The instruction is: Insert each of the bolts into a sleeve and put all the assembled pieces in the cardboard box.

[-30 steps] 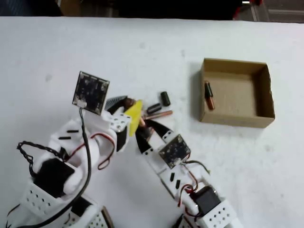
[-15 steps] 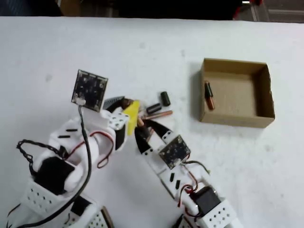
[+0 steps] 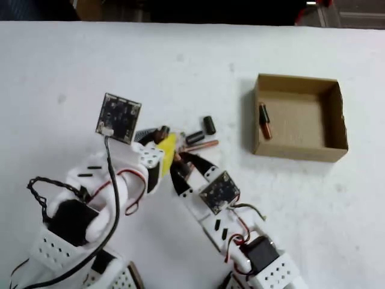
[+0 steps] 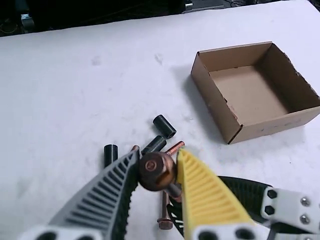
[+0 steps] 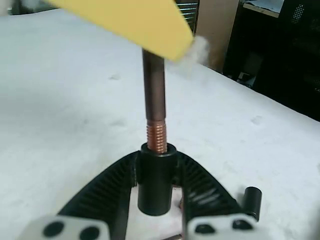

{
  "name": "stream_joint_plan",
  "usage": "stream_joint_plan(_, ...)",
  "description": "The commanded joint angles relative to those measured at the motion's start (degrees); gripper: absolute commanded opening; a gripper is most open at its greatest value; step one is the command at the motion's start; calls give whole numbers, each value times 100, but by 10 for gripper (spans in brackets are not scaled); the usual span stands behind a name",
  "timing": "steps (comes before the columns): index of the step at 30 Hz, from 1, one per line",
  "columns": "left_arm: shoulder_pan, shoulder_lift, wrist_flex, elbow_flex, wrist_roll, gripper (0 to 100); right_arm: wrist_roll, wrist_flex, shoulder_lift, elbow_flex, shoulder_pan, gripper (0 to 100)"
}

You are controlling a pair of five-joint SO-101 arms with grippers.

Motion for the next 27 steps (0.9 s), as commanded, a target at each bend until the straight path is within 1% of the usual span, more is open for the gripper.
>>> stream_joint_plan(1, -31, -4, 62, -18, 18, 27, 79, -13, -66, 44, -4, 17)
stream_joint_plan(6, 453, 4, 62, -9, 18, 27, 79, -13, -66, 44, -4, 17)
stream_joint_plan(9, 593, 4, 44, 79, 18, 27, 79, -13, -66, 44, -4, 17)
stream_joint_plan(14, 585, -22, -598, 712, 18, 27, 79, -13, -66, 44, -4, 17)
stream_joint_plan(17, 585, -22, -835, 879, 18, 27, 79, -13, -66, 44, -4, 17)
stream_joint_plan(27, 558, -22, -835, 879, 18, 32, 79, -13, -66, 44, -4, 17)
